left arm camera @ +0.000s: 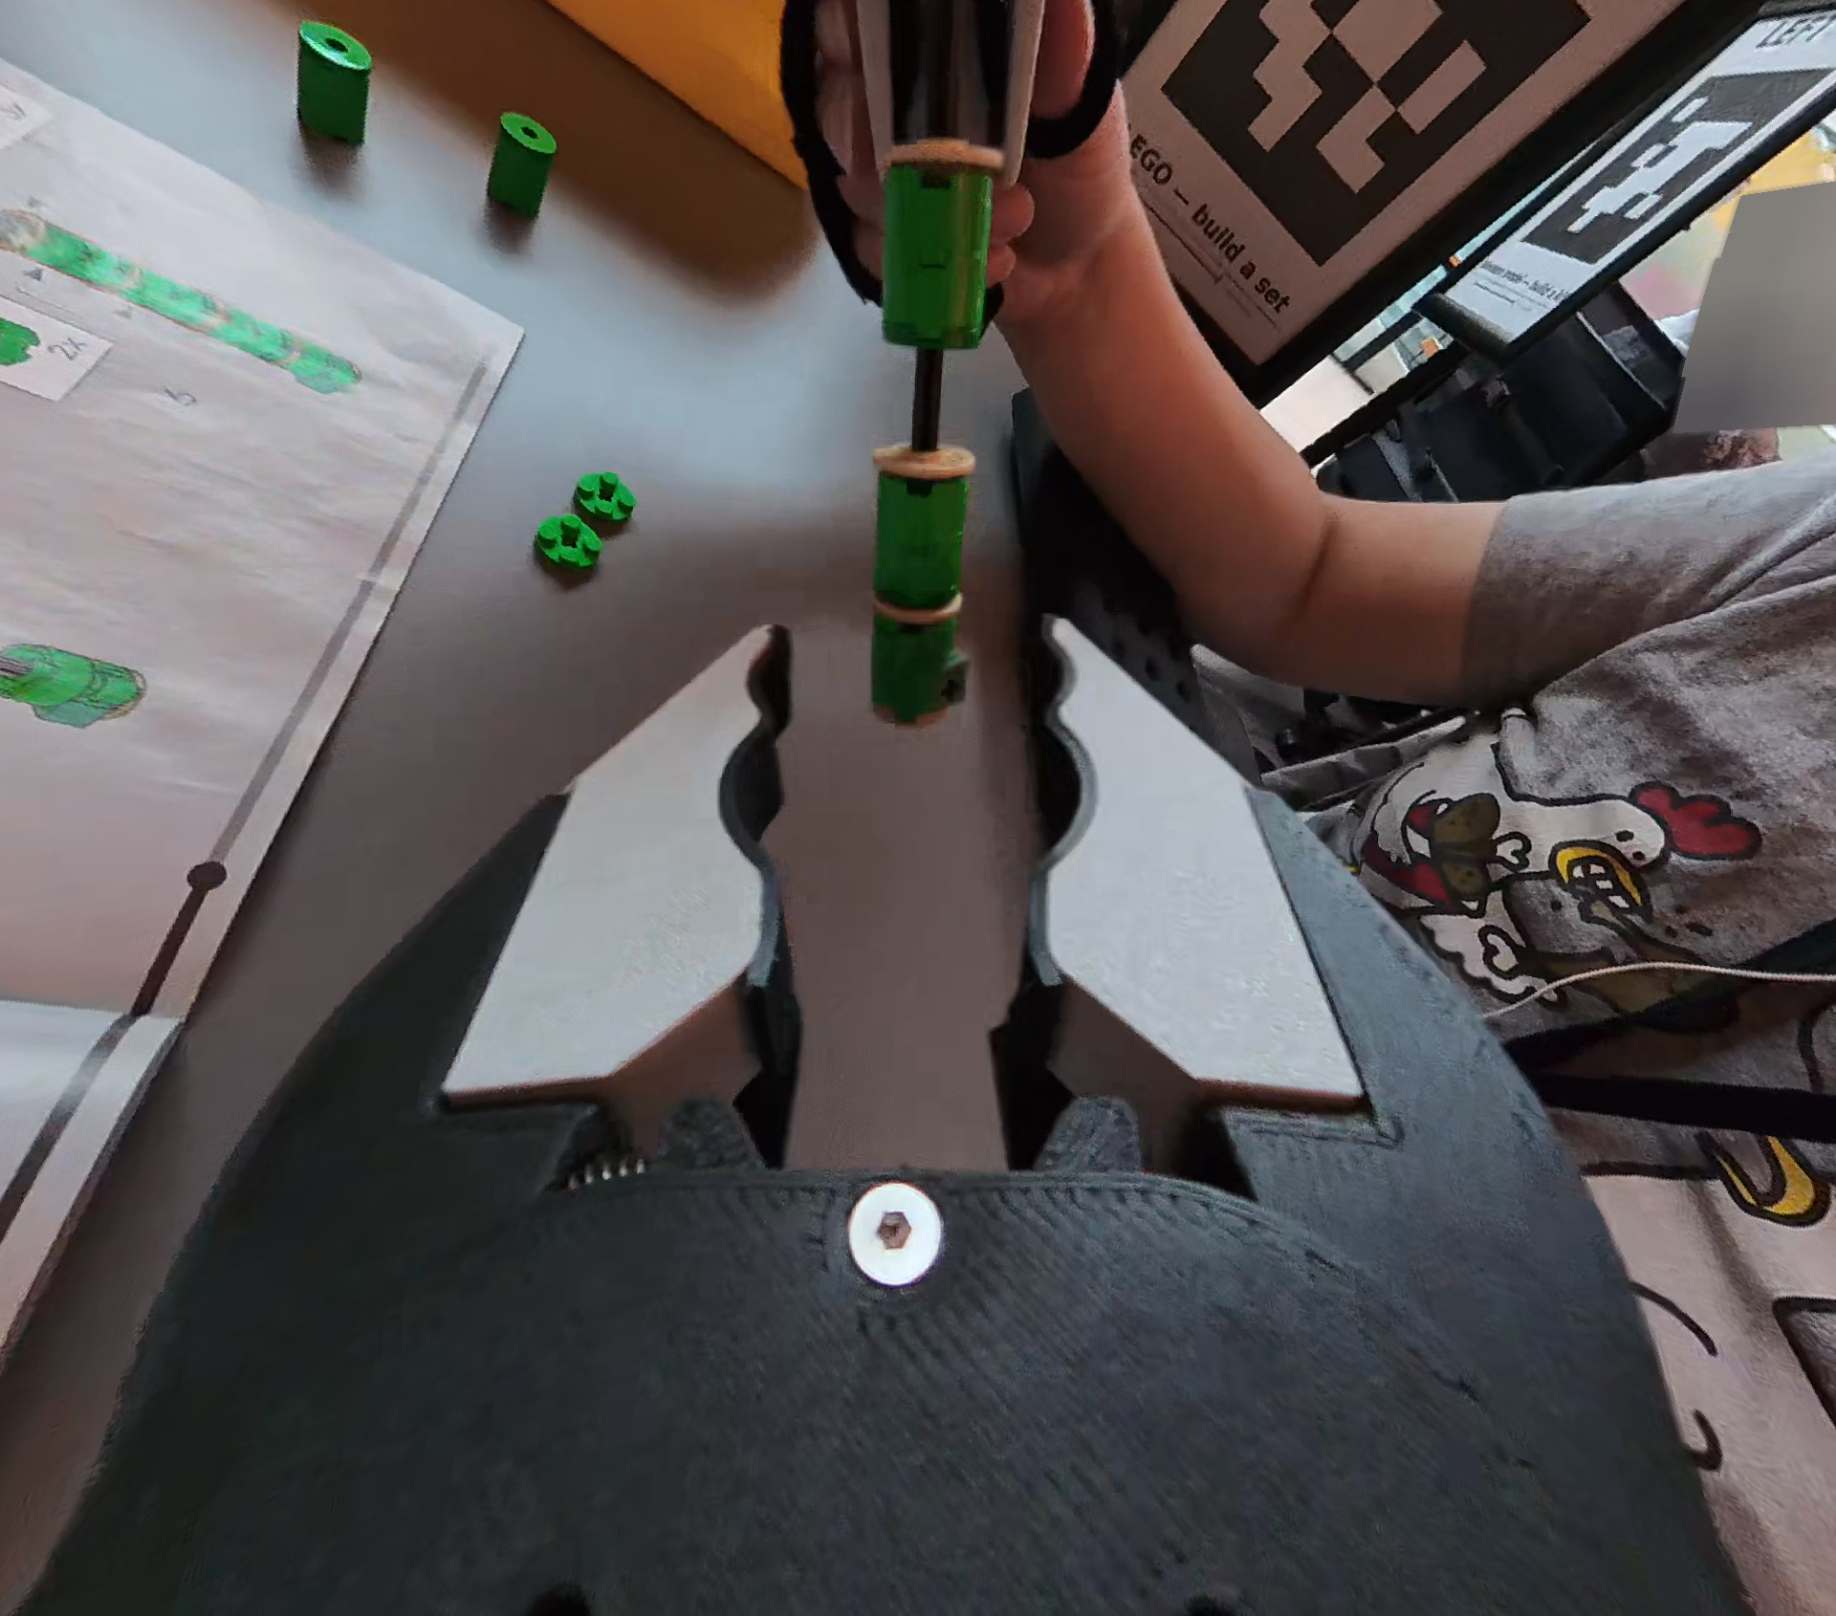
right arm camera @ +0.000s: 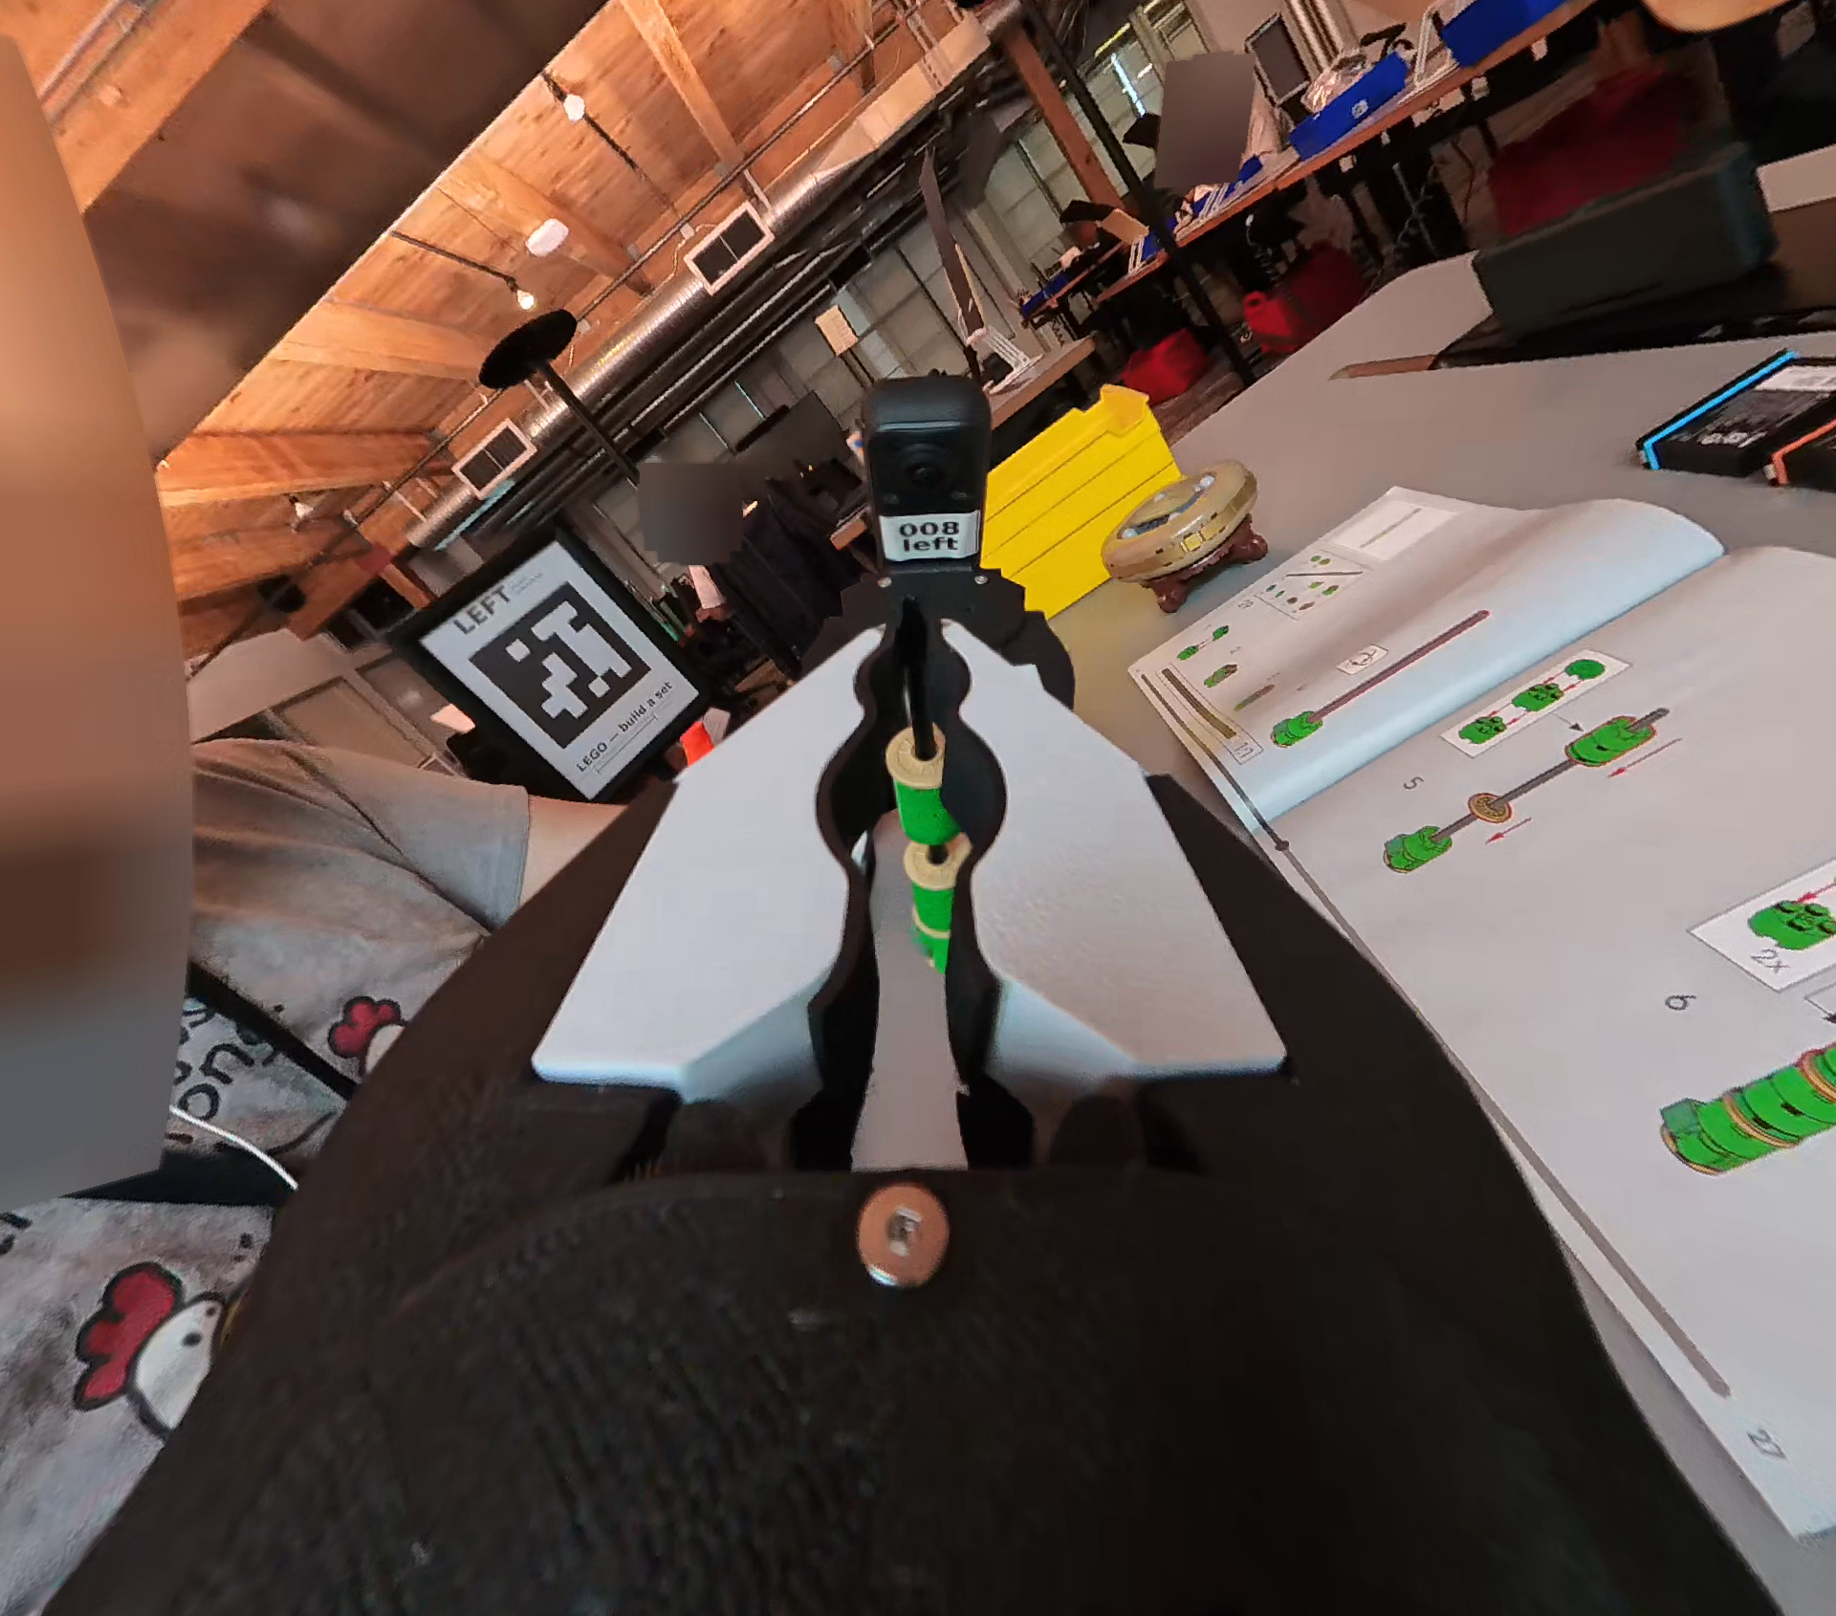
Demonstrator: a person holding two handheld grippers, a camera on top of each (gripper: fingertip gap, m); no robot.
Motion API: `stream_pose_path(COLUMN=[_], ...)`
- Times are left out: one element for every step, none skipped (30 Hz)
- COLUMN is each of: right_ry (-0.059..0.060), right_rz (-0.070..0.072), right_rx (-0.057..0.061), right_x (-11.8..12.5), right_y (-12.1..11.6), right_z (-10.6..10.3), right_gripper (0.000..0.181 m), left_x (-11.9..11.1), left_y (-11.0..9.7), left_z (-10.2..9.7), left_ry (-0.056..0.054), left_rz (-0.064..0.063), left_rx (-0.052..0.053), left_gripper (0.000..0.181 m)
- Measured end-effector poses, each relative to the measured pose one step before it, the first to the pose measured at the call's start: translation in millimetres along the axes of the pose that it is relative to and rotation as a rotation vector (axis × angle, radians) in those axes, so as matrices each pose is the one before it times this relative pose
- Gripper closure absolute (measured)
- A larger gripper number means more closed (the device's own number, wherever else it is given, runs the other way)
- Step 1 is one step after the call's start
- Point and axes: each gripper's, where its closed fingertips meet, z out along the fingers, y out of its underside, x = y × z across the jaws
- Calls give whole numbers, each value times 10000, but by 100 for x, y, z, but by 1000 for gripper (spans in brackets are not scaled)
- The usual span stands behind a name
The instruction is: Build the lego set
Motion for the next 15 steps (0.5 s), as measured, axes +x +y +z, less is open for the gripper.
stream_pose_path(right_ry=[35,54,48,13,-11,10,9,29,28,55,54,46,16,25,32], right_rz=[7,-16,-11,-1,-2,-60,-64,-35,-17,13,2,-33,-100,-133,-149], right_rx=[249,391,434,354,254,207,147,102,37,-7,-83,-150,-127,-68,22], right_x=[-108,-50,-29,-38,-70,-34,0,77,107,143,92,38,-48,-51,-38], right_y=[-572,-800,-863,-741,-569,-442,-284,-145,8,134,269,340,280,162,38], right_z=[-430,-549,-595,-559,-456,-324,-164,-7,111,200,262,299,287,246,173], right_gripper=[179,179,179,180,179,179,179,179,179,179,179,179,179,179,179], left_x=[-122,-180,-231,-261,-275,-257,-74,197,379,365,213,150,203,132,19], left_y=[-108,-277,-526,-781,-1056,-1316,-1522,-1570,-1466,-1255,-913,-537,-185,136,289], left_z=[-181,-358,-514,-629,-673,-624,-505,-314,-86,147,336,476,592,675,721], left_ry=[-100,-134,-151,-129,-108,-86,5,126,177,105,-28,-75,-24,5,-11], left_rz=[31,77,74,38,-3,-32,-48,-48,7,94,159,203,211,147,95], left_rx=[-9,87,201,300,368,430,469,435,345,214,32,-153,-293,-415,-443], left_gripper=[127,127,127,129,131,134,135,138,142,143,143,142,141,141,141])
